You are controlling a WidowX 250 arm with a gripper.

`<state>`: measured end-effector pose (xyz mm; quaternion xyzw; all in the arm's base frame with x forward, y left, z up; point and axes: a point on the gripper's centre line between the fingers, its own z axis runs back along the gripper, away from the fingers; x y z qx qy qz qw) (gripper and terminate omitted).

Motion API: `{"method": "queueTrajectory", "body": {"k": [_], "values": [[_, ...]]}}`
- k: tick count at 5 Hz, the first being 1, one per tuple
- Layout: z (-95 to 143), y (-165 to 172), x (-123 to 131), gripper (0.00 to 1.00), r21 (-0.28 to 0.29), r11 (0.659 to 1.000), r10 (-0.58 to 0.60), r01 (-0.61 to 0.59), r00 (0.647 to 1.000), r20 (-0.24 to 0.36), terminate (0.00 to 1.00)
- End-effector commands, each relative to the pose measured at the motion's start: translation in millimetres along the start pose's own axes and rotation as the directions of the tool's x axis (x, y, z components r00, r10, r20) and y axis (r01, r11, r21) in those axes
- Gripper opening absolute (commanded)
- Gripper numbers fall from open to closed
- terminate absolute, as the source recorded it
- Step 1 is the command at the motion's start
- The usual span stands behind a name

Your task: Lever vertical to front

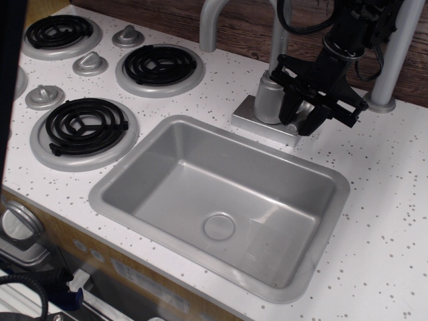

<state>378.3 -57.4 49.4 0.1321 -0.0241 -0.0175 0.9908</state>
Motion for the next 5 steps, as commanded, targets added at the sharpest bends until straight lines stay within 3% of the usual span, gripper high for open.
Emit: {"method": "queueTrajectory", "body": {"k": [1, 4, 5], "values": [[6.0, 16.9, 3.1, 1.0, 0.005, 0.999, 0.036, -0.036, 0.999, 0.024, 0.0], [24.2, 27.2, -24.0, 1.0, 0.058, 0.993, 0.102, -0.101, 0.995, -0.009, 0.0], [25.8, 26.4, -29.2, 1.0, 0.065, 0.992, 0.11, -0.109, 0.994, -0.016, 1.0]]}}
